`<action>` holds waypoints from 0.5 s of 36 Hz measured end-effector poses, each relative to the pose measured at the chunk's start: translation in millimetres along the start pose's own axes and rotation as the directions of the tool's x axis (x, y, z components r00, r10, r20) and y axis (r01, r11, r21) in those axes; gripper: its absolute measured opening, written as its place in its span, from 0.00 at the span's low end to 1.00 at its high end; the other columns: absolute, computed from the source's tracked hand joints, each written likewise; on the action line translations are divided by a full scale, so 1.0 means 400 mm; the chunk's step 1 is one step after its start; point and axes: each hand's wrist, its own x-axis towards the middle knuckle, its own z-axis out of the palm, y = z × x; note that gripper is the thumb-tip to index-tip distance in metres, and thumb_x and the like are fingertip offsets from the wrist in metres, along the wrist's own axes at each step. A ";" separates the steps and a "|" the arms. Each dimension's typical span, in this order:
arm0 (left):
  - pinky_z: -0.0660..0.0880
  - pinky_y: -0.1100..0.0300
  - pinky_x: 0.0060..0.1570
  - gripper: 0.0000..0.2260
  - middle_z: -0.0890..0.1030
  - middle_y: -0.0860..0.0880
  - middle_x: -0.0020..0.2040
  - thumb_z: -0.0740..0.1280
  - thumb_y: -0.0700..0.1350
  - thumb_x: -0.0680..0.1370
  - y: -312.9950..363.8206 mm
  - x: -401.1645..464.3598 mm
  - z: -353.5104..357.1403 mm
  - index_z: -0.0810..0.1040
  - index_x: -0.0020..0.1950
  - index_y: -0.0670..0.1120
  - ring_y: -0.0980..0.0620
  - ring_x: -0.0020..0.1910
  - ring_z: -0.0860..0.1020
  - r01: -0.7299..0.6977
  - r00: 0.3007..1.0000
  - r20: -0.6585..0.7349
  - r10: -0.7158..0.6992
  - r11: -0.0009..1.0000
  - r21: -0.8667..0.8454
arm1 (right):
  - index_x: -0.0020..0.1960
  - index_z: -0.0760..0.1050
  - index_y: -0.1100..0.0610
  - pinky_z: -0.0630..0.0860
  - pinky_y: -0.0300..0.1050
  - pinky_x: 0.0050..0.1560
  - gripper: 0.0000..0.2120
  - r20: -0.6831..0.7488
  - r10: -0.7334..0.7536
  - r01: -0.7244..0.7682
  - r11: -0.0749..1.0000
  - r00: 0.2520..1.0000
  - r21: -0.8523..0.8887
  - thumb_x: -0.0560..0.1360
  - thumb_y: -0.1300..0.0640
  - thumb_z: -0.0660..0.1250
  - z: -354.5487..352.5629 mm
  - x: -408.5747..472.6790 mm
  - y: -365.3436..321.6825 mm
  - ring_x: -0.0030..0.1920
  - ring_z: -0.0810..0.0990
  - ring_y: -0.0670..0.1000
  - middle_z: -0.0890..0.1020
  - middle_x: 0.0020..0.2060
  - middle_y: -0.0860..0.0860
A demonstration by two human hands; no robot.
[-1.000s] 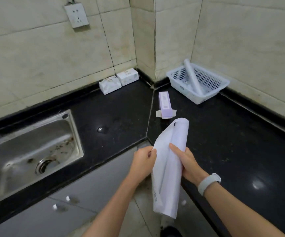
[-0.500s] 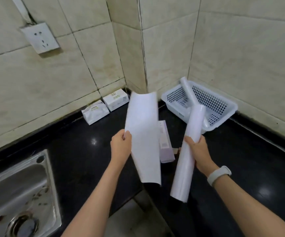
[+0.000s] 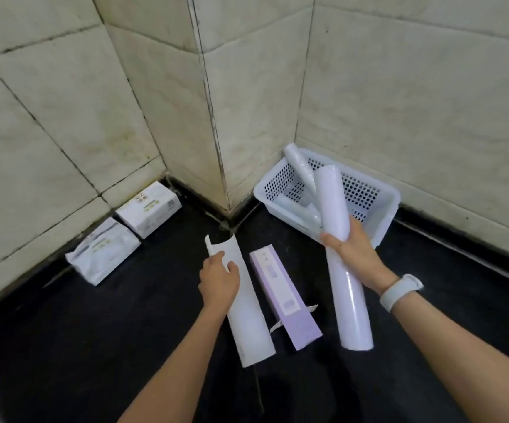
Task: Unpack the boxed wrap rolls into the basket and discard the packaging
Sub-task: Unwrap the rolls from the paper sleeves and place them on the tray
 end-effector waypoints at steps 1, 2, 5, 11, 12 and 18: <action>0.67 0.44 0.66 0.19 0.69 0.40 0.69 0.59 0.44 0.79 0.031 0.018 -0.003 0.68 0.69 0.43 0.41 0.67 0.68 -0.054 0.998 -0.018 0.054 0.998 0.020 | 0.67 0.62 0.57 0.70 0.42 0.44 0.26 -0.013 0.002 -0.002 0.999 1.000 -0.032 0.72 0.58 0.68 -0.009 0.015 -0.012 0.52 0.72 0.52 0.71 0.54 0.52; 0.67 0.44 0.66 0.18 0.69 0.42 0.69 0.59 0.44 0.79 0.061 0.036 -0.002 0.68 0.69 0.43 0.42 0.67 0.68 -0.113 0.993 -0.031 0.114 0.993 0.038 | 0.68 0.60 0.58 0.69 0.44 0.46 0.27 -0.024 -0.001 -0.001 0.998 1.000 -0.066 0.73 0.58 0.67 -0.020 0.029 -0.025 0.52 0.71 0.52 0.70 0.56 0.51; 0.67 0.45 0.65 0.16 0.71 0.44 0.67 0.59 0.44 0.79 0.164 0.091 0.008 0.70 0.67 0.45 0.45 0.66 0.69 -0.284 0.957 -0.028 0.288 0.954 0.099 | 0.71 0.57 0.58 0.66 0.45 0.49 0.27 -0.056 -0.028 0.020 0.990 0.998 -0.139 0.75 0.59 0.64 -0.061 0.072 -0.074 0.53 0.70 0.52 0.68 0.58 0.51; 0.68 0.46 0.65 0.17 0.72 0.45 0.66 0.58 0.44 0.78 0.311 0.194 0.062 0.70 0.67 0.45 0.46 0.66 0.69 -0.551 0.834 0.117 0.539 0.813 0.185 | 0.72 0.55 0.56 0.64 0.39 0.55 0.29 -0.185 -0.262 0.213 0.945 0.947 -0.247 0.75 0.59 0.65 -0.125 0.184 -0.160 0.57 0.67 0.45 0.66 0.60 0.47; 0.68 0.46 0.65 0.17 0.72 0.45 0.66 0.58 0.44 0.78 0.320 0.209 0.073 0.70 0.67 0.44 0.45 0.66 0.68 -0.574 0.819 0.139 0.557 0.794 0.201 | 0.72 0.55 0.55 0.64 0.37 0.55 0.30 -0.193 -0.322 0.267 0.927 0.927 -0.264 0.75 0.57 0.65 -0.130 0.207 -0.168 0.57 0.67 0.43 0.66 0.60 0.46; 0.64 0.49 0.68 0.19 0.69 0.45 0.70 0.56 0.48 0.79 0.303 0.285 0.147 0.67 0.70 0.45 0.46 0.69 0.64 -0.625 0.780 0.243 0.577 0.693 0.361 | 0.75 0.50 0.55 0.62 0.43 0.66 0.34 -0.106 -0.446 0.380 0.846 0.889 -0.373 0.75 0.55 0.64 -0.125 0.359 -0.134 0.66 0.64 0.47 0.63 0.71 0.53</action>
